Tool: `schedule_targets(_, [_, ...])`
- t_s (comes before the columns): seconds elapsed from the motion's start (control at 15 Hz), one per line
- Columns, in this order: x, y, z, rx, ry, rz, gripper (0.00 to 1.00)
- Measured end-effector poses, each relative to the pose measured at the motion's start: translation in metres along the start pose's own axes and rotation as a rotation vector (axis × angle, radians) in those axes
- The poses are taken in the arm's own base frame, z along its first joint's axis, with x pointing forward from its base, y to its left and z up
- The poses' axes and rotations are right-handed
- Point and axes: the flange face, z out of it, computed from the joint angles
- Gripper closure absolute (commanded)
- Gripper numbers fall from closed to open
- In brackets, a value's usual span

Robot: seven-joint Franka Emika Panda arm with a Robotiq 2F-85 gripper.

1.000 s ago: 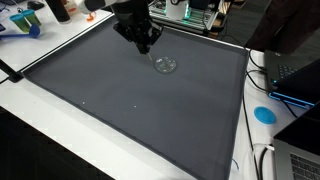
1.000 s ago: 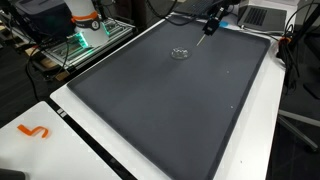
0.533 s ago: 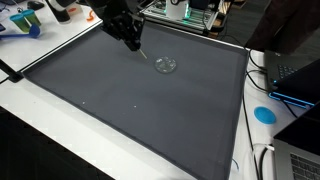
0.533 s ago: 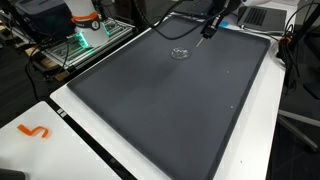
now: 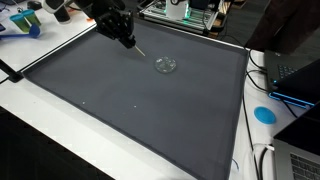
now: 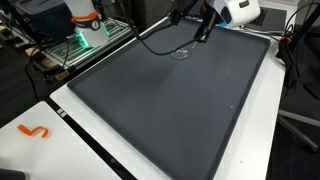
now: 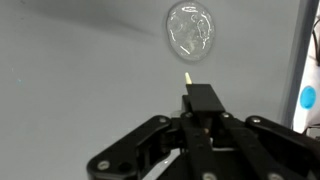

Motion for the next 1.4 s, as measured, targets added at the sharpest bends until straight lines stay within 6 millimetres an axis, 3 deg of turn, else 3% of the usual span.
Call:
schedule_targets(0.33, [-0.017,0.016,0.009,0.068,-0.003,-0.043,0.97])
schedule_targets(1.4, [-0.066,0.028,0.032,0.204,0.073,-0.163,0.97])
